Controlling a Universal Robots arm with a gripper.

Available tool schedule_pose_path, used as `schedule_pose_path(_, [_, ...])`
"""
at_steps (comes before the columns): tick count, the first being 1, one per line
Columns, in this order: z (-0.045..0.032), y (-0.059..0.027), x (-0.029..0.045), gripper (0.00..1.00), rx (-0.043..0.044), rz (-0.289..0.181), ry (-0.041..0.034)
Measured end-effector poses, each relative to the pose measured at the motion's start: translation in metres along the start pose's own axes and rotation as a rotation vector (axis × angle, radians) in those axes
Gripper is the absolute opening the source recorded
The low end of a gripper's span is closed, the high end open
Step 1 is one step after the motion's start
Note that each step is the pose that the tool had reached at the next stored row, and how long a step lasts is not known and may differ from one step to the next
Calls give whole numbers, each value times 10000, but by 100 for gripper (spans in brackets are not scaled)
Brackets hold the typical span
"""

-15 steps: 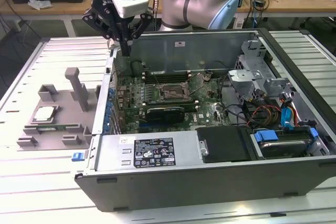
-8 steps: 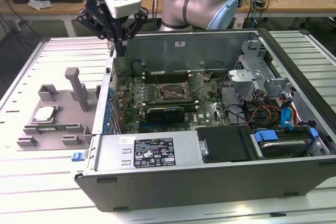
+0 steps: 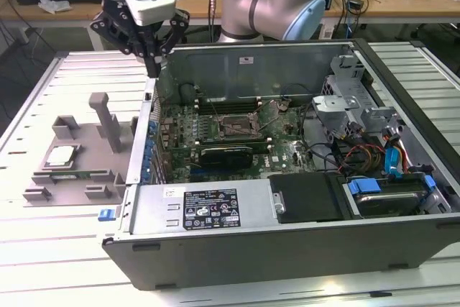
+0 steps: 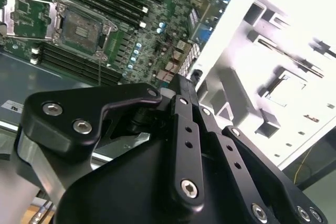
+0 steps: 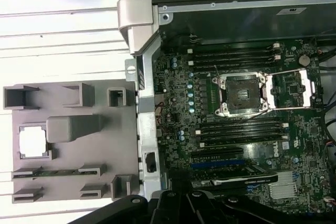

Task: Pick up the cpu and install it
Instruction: 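Reach for the cpu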

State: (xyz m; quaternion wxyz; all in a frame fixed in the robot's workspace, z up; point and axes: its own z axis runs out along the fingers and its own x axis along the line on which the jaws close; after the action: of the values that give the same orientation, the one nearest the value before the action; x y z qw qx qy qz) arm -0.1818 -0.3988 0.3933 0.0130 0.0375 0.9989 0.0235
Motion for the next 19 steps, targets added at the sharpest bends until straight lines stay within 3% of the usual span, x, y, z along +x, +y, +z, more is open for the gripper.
schedule_pose_path(10, [-9, -23, 314, 11, -4, -2, -39])
schedule_pose_path(19, [-15, -39, 528, 11, -8, -3, -61])
